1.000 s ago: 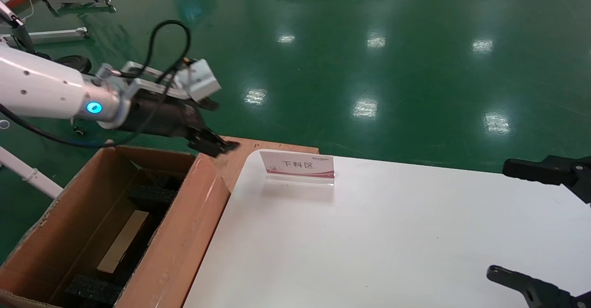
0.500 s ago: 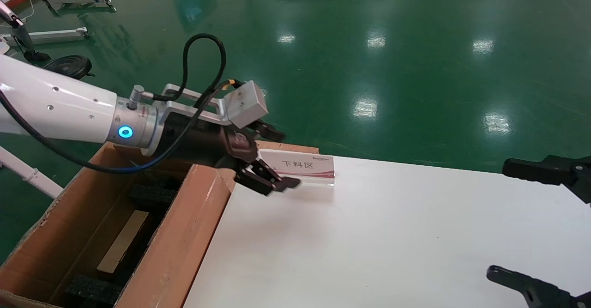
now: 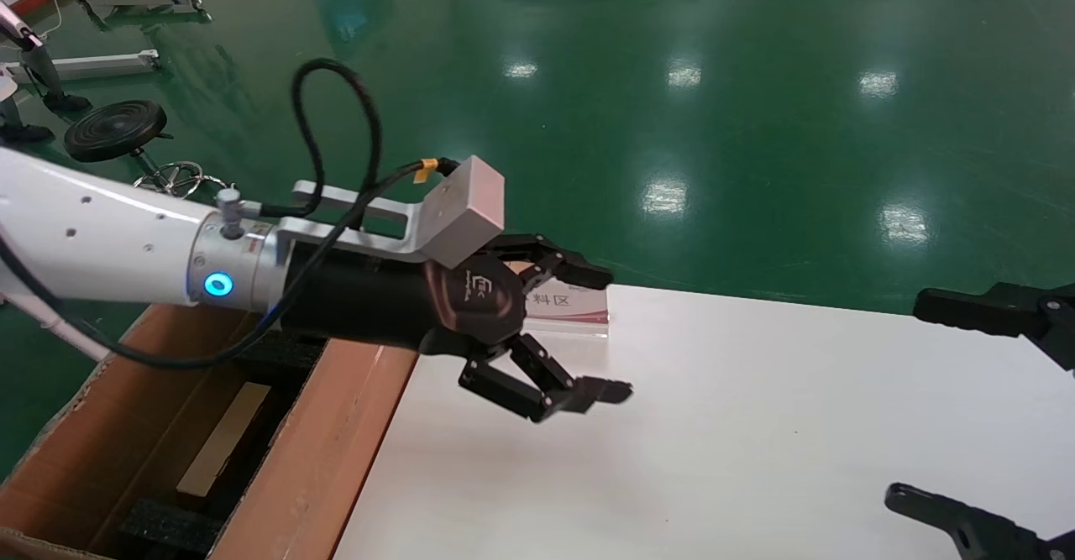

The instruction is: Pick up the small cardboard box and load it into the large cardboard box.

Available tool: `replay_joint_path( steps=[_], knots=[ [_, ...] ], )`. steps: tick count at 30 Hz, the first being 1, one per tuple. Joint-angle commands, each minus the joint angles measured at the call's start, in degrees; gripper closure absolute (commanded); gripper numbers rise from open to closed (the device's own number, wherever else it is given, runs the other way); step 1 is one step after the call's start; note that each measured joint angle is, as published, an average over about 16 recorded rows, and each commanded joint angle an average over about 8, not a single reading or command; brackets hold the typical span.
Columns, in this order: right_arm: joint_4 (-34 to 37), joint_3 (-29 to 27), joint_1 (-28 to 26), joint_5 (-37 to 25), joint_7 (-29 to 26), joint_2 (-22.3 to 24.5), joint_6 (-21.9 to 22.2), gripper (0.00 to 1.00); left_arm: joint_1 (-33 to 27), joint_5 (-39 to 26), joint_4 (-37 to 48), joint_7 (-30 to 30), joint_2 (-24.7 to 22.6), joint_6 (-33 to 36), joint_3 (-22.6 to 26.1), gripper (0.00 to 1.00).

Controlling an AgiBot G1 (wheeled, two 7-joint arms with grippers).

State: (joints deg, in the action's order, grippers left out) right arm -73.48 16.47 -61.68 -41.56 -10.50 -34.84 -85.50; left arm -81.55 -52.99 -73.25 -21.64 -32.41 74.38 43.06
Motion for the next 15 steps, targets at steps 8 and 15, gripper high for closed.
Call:
replay_joint_path(
  steps=[8, 15],
  knots=[
    [-0.04, -0.18, 0.04, -0.12, -0.1, -0.07, -0.08, 0.0, 11.9, 6.63, -0.2, 6.48, -1.55, 6.73, -16.1, 0.0],
    [-0.07, -0.31, 0.08, -0.21, -0.18, -0.13, -0.13, 0.0, 19.53, 10.82, -0.3, 10.51, -2.53, 11.0, -26.48, 0.0]
  ],
)
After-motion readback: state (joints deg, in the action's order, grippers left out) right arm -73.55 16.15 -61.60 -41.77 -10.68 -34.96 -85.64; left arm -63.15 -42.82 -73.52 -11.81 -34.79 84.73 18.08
